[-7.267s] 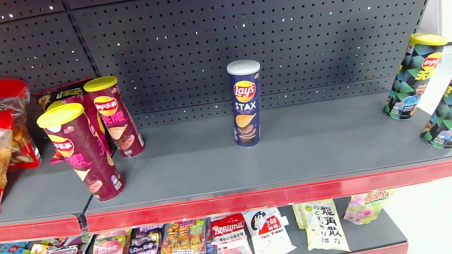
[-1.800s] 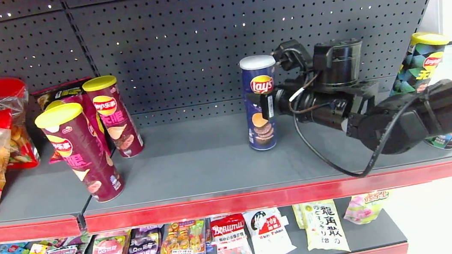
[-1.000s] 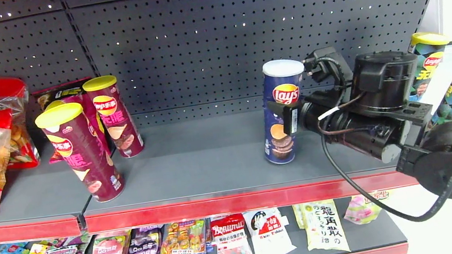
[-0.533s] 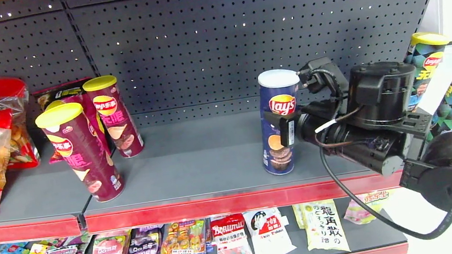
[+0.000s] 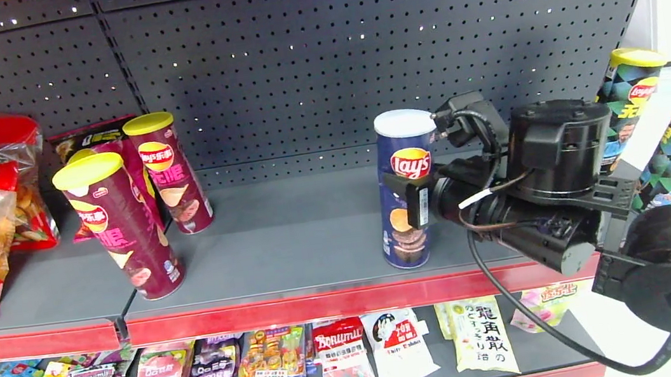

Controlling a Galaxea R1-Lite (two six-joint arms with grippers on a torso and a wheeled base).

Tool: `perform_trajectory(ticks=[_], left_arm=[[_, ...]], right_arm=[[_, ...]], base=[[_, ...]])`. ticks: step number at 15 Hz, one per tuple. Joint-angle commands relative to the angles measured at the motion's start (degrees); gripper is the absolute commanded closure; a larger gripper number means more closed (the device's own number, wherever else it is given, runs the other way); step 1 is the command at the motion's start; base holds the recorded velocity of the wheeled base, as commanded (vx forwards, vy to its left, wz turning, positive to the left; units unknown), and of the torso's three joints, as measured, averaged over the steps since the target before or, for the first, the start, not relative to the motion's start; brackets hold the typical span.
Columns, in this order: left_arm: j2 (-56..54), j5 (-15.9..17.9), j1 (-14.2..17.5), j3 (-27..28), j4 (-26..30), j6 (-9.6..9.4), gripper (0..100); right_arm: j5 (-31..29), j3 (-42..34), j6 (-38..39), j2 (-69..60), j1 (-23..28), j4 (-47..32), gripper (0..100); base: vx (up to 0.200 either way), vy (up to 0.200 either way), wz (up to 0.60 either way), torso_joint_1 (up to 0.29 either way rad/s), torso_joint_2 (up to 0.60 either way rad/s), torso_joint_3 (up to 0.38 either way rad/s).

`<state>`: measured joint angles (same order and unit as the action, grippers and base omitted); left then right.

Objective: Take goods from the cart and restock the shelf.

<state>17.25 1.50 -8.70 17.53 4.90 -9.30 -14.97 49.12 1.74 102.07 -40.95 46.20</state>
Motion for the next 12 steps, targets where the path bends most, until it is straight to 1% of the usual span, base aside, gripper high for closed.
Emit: perform_trajectory(ticks=[1,4,12], left_arm=[[0.0,0.0,0.0,0.0,0.0,-0.01,100],[0.1,0.0,0.0,0.0,0.0,-0.01,100],[0.0,0.0,0.0,0.0,0.0,0.07,100]], right_arm=[[0.0,-0.5,0.1,0.1,-0.5,0.1,100],[-2.0,-1.1,0.1,0.1,-2.6,0.3,100],[-2.3,-1.8,-0.1,0.1,-2.7,0.4,100]], base=[[0.0,0.0,0.0,0.0,0.0,0.0],[0.0,0.0,0.0,0.0,0.0,0.0],[0.0,0.0,0.0,0.0,0.0,0.0]])
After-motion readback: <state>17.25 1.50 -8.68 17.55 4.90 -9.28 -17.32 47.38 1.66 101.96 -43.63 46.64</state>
